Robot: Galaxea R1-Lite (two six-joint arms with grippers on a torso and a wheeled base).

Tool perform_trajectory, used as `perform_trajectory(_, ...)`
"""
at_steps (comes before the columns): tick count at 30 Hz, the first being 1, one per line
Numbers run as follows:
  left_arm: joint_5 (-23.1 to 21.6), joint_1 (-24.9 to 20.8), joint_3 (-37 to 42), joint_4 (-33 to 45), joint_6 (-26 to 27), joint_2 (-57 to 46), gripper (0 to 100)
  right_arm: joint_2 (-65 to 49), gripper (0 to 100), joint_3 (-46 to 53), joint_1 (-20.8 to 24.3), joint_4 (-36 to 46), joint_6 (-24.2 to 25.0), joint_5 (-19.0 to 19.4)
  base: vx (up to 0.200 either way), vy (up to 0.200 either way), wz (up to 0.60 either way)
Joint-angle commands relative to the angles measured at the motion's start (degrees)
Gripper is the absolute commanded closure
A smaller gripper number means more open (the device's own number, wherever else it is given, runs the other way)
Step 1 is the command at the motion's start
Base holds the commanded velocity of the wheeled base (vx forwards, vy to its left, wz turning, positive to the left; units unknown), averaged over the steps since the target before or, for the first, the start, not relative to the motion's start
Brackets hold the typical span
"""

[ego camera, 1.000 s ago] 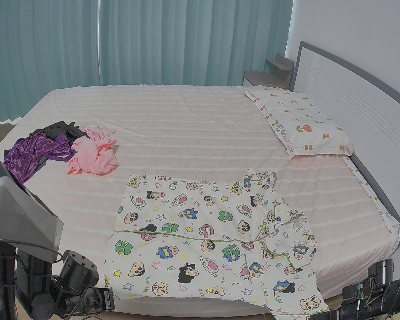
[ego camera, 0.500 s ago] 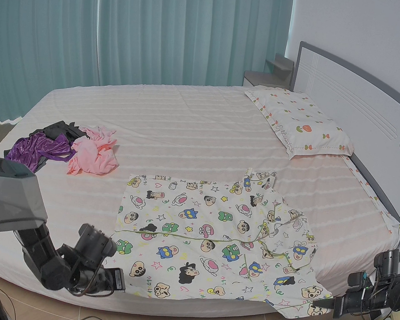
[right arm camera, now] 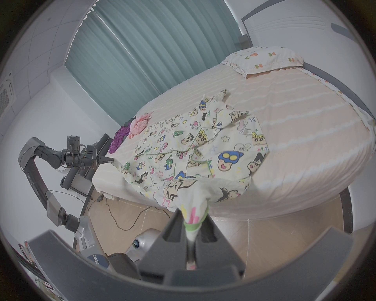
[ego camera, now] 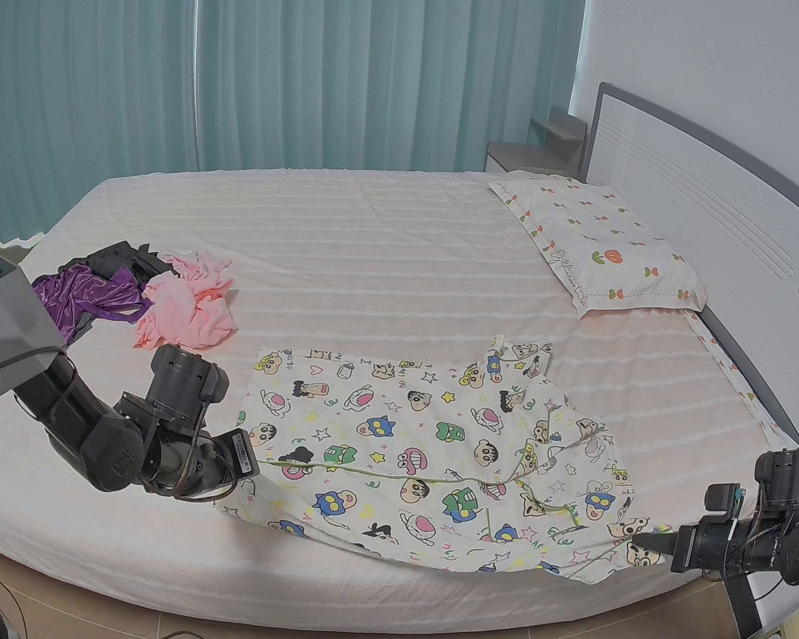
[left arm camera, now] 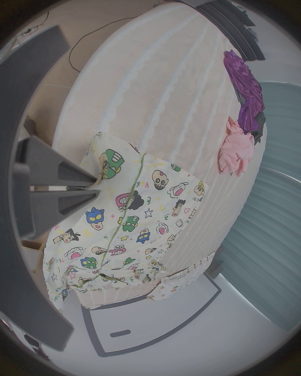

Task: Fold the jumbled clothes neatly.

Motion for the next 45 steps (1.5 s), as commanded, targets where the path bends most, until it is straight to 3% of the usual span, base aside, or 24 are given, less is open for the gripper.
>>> perform_trajectory(1, -1.34, 1.15, -2.03, 0.63, -0.2, 1.02, 100, 2.73, 100, -2.99, 0.05, 0.04, 0.28, -0.3, 0.0, 0.0, 0.0)
perform_trajectory(6, -2.57, 1.58, -6.34, 4.05, -3.89, 1.63, 100, 5.98, 100, -7.12, -0.21, -0.05, 0.64, -0.21, 0.0, 0.0, 0.0)
perform_trajectory(12, -3.36, 3.43, -8.89, 5.2, -4.59, 2.51, 100, 7.74, 100, -11.51, 0.05, -0.58, 3.27, 0.14, 0.0, 0.0, 0.0)
perform_trajectory(23, -3.36, 6.59, -13.28, 4.93, -6.17, 6.29, 100, 12.66, 100, -17.66, 0.58, -0.75, 3.45, -0.3, 0.0, 0.0, 0.0)
perform_trajectory(31, -2.75, 6.95, -18.55, 5.2, -6.44, 10.86, 100, 17.32, 100, -23.9, 1.81, -0.93, 3.62, -3.46, 0.0, 0.0, 0.0)
perform_trajectory(41, -2.48, 7.91, -19.87, 5.2, -6.79, 13.85, 100, 20.92, 100, -29.18, 2.6, -1.02, 3.62, -4.6, 0.0, 0.0, 0.0)
perform_trajectory(45, -1.08, 8.62, -19.96, 5.2, -6.79, 13.85, 100, 23.12, 100, -31.99, 4.36, -1.02, 3.62, -7.77, 0.0, 0.0, 0.0)
